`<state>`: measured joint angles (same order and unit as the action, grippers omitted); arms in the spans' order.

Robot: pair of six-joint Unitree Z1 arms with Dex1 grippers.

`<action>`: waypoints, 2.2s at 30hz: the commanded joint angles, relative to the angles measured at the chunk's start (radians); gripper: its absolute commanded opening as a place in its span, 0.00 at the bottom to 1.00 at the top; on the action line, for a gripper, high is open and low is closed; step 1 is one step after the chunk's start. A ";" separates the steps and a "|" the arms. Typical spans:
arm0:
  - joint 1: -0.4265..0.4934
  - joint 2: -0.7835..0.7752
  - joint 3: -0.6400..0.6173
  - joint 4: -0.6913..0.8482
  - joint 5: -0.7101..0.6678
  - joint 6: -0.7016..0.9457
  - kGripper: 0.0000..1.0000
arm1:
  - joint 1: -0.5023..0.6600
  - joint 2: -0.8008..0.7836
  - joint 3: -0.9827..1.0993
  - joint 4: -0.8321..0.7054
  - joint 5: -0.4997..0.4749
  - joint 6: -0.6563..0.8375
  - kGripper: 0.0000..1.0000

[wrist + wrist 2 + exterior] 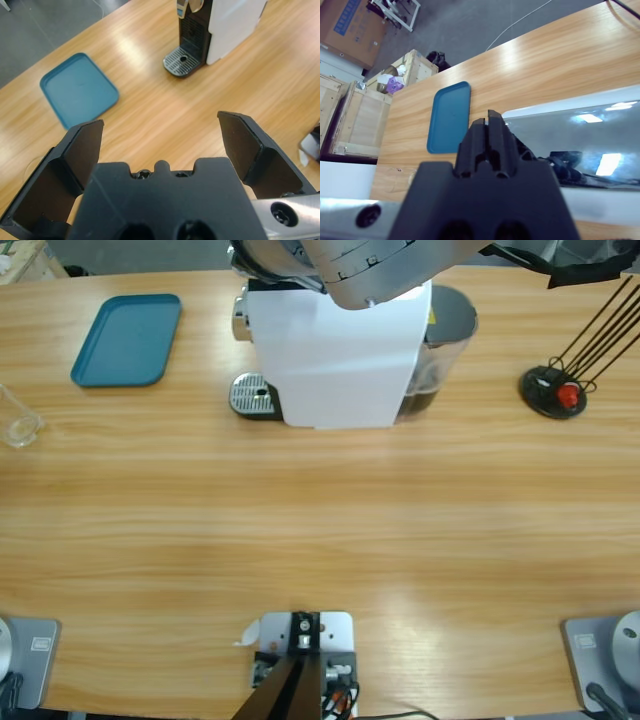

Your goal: Pour coffee

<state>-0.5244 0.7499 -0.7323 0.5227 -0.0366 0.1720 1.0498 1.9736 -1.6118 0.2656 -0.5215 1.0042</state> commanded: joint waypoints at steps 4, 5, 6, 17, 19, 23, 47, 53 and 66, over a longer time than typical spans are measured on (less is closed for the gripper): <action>-0.009 0.000 0.036 -0.008 -0.022 0.012 0.99 | 0.025 0.153 0.097 0.004 0.041 0.022 0.00; -0.009 -0.002 0.036 -0.007 -0.021 0.012 0.99 | 0.025 0.155 0.109 0.004 0.041 0.024 0.00; -0.009 -0.003 0.035 -0.007 -0.022 0.011 0.99 | 0.025 0.150 0.119 0.004 0.040 0.022 0.00; -0.009 0.090 -0.018 0.034 -0.021 -0.055 1.00 | 0.022 -0.263 0.076 0.162 0.330 -0.510 0.93; -0.009 0.092 -0.026 0.039 -0.018 -0.082 1.00 | -0.025 -0.354 0.021 0.365 0.413 -0.566 1.00; -0.009 0.083 -0.057 0.083 -0.011 -0.108 1.00 | -0.201 -0.546 -0.005 0.676 0.697 -0.791 1.00; 0.439 0.354 -0.041 0.035 0.292 -0.180 0.99 | -0.371 -0.614 0.278 0.676 0.889 -1.039 1.00; 0.512 0.427 -0.026 -0.106 0.381 -0.116 1.00 | -0.421 -0.537 0.282 0.636 0.904 -1.058 1.00; 0.607 0.590 0.049 -0.297 0.175 -0.107 0.95 | -0.464 -0.416 0.303 0.503 0.942 -1.048 1.00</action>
<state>0.0117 1.2646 -0.7763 0.3190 0.2949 0.0647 0.6076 1.4756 -1.3500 0.8331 0.3903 -0.0425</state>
